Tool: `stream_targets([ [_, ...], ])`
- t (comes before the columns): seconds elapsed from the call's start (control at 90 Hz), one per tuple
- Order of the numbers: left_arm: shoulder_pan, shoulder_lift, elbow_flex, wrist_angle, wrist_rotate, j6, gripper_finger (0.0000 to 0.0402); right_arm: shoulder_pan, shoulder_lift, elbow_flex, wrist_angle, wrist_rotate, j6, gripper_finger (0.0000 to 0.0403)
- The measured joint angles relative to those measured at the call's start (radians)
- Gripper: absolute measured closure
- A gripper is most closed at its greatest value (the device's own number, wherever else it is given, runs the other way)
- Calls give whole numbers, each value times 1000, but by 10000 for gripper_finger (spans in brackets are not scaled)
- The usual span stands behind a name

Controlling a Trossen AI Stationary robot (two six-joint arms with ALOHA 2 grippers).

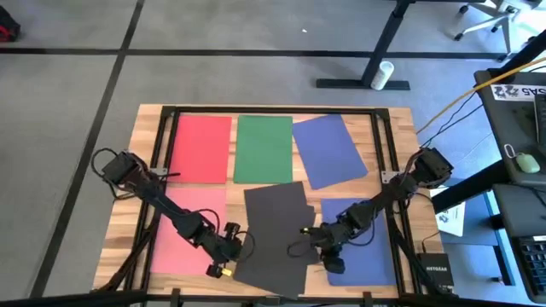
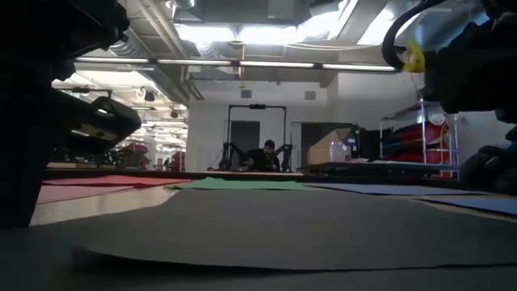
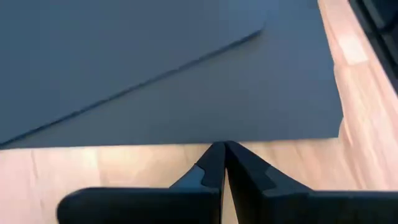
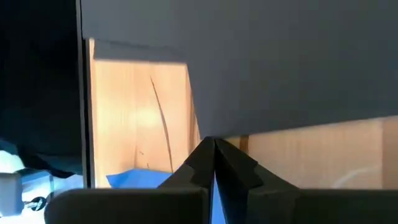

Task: Organize paper
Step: Stack the black paper on top of the black papers

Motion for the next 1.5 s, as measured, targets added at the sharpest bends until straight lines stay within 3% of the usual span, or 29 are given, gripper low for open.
stream_targets([
  [0.367,0,16,0,77,-8,-1,402,-3,37,-2,119,25,-12,403],
  [0.6,0,17,0,82,-9,3,402,-3,82,-1,217,-14,1,403],
  [0.933,1,18,-1,133,-14,15,402,0,88,72,213,-60,-9,403],
  [1.144,-5,15,-1,128,-14,41,402,0,68,199,-82,-54,-115,403],
  [1.333,-3,-9,0,89,-29,31,402,-4,57,304,-517,110,-174,403],
  [1.5,6,-82,-2,7,-125,46,402,-55,56,303,-653,229,-196,403],
])
